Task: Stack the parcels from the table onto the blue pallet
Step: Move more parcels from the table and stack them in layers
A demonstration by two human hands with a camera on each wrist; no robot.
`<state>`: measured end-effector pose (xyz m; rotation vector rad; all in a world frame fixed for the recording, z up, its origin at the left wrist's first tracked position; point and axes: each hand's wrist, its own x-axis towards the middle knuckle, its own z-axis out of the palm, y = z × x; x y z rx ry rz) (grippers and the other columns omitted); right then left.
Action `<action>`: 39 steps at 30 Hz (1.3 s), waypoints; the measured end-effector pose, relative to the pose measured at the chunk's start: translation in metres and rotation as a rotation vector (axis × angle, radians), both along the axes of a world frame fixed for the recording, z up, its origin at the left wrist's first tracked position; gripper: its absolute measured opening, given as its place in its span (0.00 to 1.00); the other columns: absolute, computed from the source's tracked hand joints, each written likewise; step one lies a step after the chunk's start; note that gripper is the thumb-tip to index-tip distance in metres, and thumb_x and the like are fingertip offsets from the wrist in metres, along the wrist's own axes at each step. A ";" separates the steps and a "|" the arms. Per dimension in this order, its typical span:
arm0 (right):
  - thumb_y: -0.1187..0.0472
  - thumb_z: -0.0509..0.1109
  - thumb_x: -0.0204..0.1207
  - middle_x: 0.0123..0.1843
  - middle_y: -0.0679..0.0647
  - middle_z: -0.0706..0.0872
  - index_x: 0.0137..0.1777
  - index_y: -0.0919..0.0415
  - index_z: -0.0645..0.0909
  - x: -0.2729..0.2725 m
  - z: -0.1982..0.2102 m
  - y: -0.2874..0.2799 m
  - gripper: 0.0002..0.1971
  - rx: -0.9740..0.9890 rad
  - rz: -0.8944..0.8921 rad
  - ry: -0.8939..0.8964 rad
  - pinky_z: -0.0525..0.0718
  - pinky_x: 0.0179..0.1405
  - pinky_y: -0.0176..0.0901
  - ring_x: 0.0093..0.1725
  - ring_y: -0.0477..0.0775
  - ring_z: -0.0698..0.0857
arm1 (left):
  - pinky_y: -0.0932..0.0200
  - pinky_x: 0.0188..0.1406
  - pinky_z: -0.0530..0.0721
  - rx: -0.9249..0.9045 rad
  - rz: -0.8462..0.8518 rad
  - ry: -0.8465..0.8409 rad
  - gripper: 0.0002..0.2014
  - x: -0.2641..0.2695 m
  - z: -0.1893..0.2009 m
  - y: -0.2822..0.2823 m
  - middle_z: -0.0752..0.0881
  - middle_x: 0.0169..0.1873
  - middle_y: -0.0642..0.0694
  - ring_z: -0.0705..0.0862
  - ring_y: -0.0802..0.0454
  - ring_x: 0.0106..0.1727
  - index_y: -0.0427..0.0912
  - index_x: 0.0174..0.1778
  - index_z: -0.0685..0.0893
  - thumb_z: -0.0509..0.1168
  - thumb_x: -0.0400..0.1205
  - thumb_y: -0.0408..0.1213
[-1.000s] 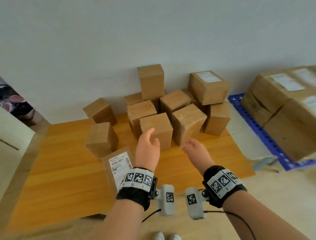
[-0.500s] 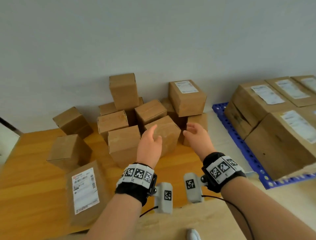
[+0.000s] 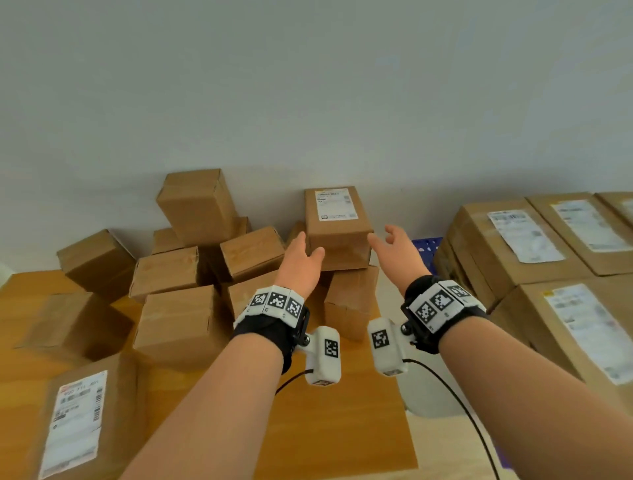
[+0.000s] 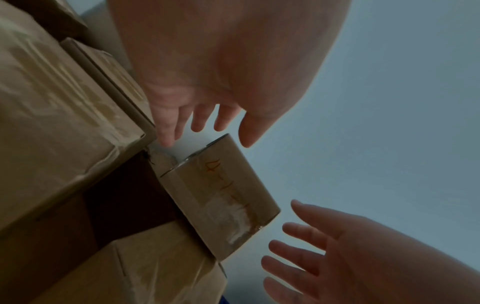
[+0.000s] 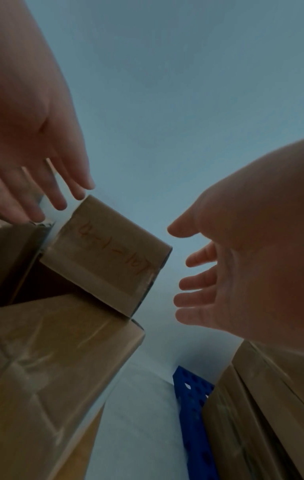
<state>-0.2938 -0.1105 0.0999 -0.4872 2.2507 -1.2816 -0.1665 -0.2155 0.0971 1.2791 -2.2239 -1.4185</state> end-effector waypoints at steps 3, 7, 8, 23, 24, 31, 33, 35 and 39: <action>0.43 0.58 0.86 0.82 0.59 0.69 0.85 0.58 0.59 -0.013 -0.006 -0.013 0.33 0.048 0.074 -0.031 0.70 0.75 0.54 0.79 0.60 0.70 | 0.47 0.78 0.64 0.037 0.004 -0.025 0.30 -0.013 -0.005 -0.006 0.64 0.82 0.47 0.65 0.46 0.81 0.49 0.85 0.55 0.55 0.88 0.51; 0.39 0.54 0.85 0.69 0.57 0.81 0.75 0.58 0.71 -0.019 -0.012 -0.026 0.28 0.023 0.137 -0.147 0.78 0.70 0.60 0.66 0.59 0.80 | 0.46 0.74 0.71 0.091 -0.017 -0.045 0.28 -0.021 -0.006 -0.008 0.74 0.75 0.47 0.75 0.44 0.73 0.52 0.83 0.61 0.52 0.87 0.57; 0.40 0.55 0.85 0.65 0.56 0.82 0.73 0.58 0.72 -0.020 -0.013 -0.028 0.26 0.007 0.127 -0.167 0.80 0.68 0.61 0.61 0.57 0.81 | 0.44 0.74 0.72 0.100 -0.001 -0.041 0.29 -0.021 -0.005 -0.008 0.74 0.75 0.47 0.76 0.44 0.72 0.52 0.82 0.61 0.52 0.86 0.58; 0.45 0.63 0.84 0.57 0.50 0.80 0.67 0.53 0.72 0.001 0.021 0.028 0.18 -0.182 -0.098 -0.168 0.86 0.60 0.57 0.53 0.49 0.82 | 0.43 0.64 0.82 0.163 0.107 0.253 0.27 -0.001 0.023 0.025 0.81 0.55 0.54 0.82 0.52 0.59 0.51 0.66 0.70 0.59 0.80 0.65; 0.46 0.64 0.83 0.56 0.49 0.80 0.67 0.53 0.73 0.005 0.027 0.037 0.18 -0.196 -0.111 -0.156 0.86 0.61 0.57 0.54 0.49 0.82 | 0.44 0.65 0.82 0.180 0.092 0.266 0.29 0.001 0.026 0.028 0.80 0.58 0.53 0.81 0.52 0.61 0.50 0.69 0.70 0.61 0.79 0.65; 0.49 0.64 0.82 0.60 0.43 0.86 0.73 0.48 0.75 0.025 0.053 0.118 0.20 -0.287 -0.188 -0.047 0.83 0.65 0.51 0.59 0.44 0.85 | 0.46 0.65 0.82 0.268 -0.084 0.354 0.31 -0.010 0.042 0.081 0.82 0.64 0.54 0.82 0.55 0.62 0.53 0.75 0.72 0.66 0.78 0.60; 0.50 0.66 0.83 0.60 0.44 0.86 0.73 0.49 0.74 0.028 0.060 0.145 0.20 -0.316 -0.242 -0.023 0.86 0.57 0.41 0.56 0.41 0.86 | 0.47 0.64 0.83 0.295 -0.133 0.370 0.28 -0.019 0.047 0.105 0.83 0.60 0.55 0.83 0.56 0.60 0.55 0.73 0.74 0.68 0.78 0.59; 0.49 0.67 0.83 0.58 0.44 0.85 0.71 0.49 0.73 0.030 0.069 0.175 0.18 -0.333 -0.290 0.014 0.84 0.41 0.27 0.48 0.35 0.86 | 0.47 0.64 0.83 0.306 -0.190 0.380 0.26 -0.029 0.053 0.130 0.83 0.59 0.55 0.83 0.56 0.59 0.59 0.70 0.74 0.69 0.76 0.60; 0.42 0.70 0.79 0.61 0.45 0.84 0.73 0.50 0.72 0.015 0.083 0.237 0.26 -0.354 -0.394 0.095 0.85 0.49 0.34 0.53 0.37 0.86 | 0.48 0.62 0.84 0.280 -0.308 0.422 0.25 -0.056 0.070 0.192 0.85 0.58 0.57 0.85 0.57 0.58 0.59 0.69 0.76 0.69 0.76 0.59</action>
